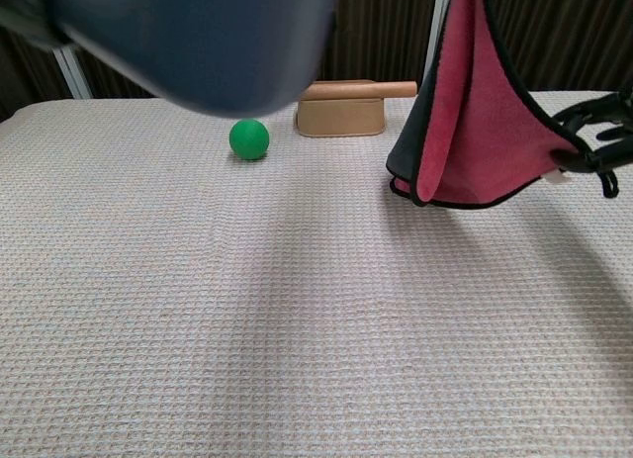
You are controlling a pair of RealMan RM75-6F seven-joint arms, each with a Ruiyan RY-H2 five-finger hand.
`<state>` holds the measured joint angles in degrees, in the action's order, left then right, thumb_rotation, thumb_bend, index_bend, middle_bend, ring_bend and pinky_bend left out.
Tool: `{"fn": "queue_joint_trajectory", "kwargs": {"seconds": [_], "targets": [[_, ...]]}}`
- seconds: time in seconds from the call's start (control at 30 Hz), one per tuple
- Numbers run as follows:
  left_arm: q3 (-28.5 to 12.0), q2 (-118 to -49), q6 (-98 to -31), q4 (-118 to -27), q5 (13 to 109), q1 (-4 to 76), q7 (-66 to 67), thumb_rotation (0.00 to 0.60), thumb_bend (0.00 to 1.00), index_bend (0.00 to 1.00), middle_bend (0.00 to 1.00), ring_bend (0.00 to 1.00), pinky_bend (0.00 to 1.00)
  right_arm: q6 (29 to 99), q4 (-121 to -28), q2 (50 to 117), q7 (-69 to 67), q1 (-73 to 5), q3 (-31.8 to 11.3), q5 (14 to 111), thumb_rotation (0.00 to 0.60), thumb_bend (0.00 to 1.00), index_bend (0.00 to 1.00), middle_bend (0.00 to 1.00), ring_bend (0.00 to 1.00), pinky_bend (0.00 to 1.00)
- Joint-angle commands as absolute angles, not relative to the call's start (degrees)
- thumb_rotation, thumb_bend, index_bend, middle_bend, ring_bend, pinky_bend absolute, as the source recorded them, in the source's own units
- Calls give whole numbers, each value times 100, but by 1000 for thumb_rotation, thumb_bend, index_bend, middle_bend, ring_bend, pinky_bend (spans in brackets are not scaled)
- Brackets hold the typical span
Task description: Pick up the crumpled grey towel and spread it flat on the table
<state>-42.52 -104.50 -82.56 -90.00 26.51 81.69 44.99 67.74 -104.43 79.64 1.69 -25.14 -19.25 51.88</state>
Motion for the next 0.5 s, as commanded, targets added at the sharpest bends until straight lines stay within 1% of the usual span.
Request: {"fn": "queue_joint_trajectory", "kwargs": {"seconds": [0.03, 0.2, 0.3, 0.5], "targets": [[-3921, -9861, -8279, -9612, 2891, 7510, 4322, 600, 607, 692, 137, 0, 0, 6899, -10516, 7887, 312, -2617, -2112, 5155, 600, 545, 738, 161, 0, 61], [-3698, -9405, -8111, -9951, 2959, 6987, 4058, 600, 606, 692, 138, 0, 0, 7034, -10502, 7931, 572, -2803, -2314, 5025, 600, 546, 738, 161, 0, 61], [-3545, -9186, -7978, -10001, 3027, 6736, 3894, 600, 606, 693, 138, 0, 0, 7088, -10390, 8024, 772, -2997, -2484, 4879, 600, 546, 738, 161, 0, 61], [-3420, -9092, -7711, -9782, 3129, 6543, 3513, 600, 606, 695, 140, 0, 0, 7142, -10153, 8207, 1102, -3414, -2830, 4573, 600, 547, 738, 161, 0, 61]]}}
